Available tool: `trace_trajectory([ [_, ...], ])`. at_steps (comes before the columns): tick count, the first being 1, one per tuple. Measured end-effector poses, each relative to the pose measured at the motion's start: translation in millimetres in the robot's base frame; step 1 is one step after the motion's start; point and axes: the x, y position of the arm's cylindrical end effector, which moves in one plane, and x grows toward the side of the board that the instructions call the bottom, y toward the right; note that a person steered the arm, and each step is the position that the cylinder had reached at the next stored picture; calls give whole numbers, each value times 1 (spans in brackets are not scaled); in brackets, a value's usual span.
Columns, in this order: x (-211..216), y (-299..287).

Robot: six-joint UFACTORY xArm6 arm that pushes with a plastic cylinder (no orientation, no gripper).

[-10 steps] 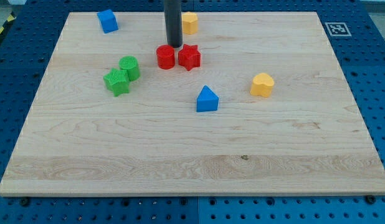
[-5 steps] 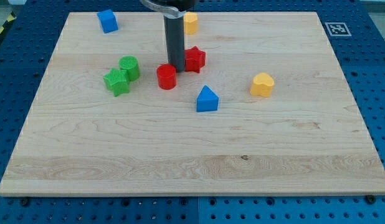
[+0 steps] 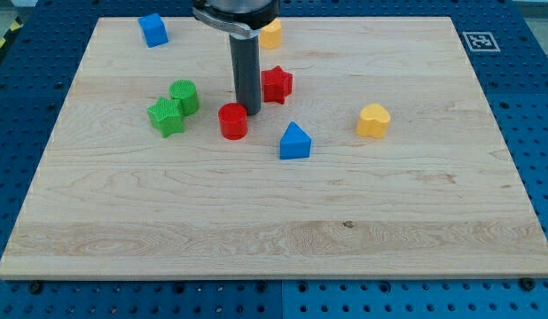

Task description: Move the red blocks near to the blue triangle

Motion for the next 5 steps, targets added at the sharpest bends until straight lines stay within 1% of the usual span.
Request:
trace_trajectory([
  [1, -13, -5],
  [2, -31, -45],
  [3, 7, -30],
  [4, 25, -3],
  [5, 30, 16],
])
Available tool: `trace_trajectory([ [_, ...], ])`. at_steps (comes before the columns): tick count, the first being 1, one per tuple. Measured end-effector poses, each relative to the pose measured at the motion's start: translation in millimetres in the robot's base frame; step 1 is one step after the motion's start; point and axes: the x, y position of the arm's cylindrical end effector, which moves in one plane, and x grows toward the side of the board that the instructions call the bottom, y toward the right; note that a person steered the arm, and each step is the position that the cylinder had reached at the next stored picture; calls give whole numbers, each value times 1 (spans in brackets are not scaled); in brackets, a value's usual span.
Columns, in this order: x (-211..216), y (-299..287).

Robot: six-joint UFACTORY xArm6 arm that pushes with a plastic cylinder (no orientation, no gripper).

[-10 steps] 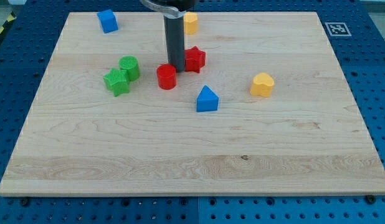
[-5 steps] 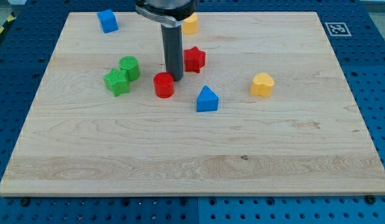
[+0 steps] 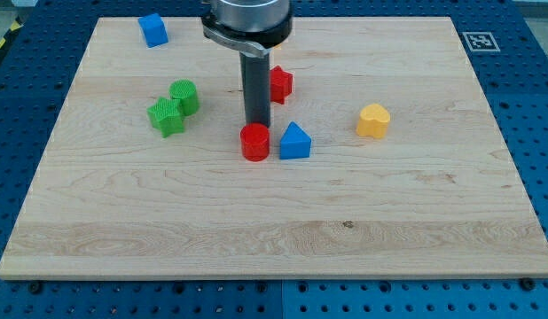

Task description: Move the red blocks near to the blue triangle

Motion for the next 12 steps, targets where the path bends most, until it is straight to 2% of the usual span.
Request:
trace_trajectory([
  [2, -74, -37],
  [3, -104, 0],
  [5, -106, 27],
  [6, -104, 60],
  [7, -76, 59],
  [8, -72, 49],
  [9, -109, 45],
  [10, -125, 0],
  [11, -91, 22],
  [12, -74, 22],
])
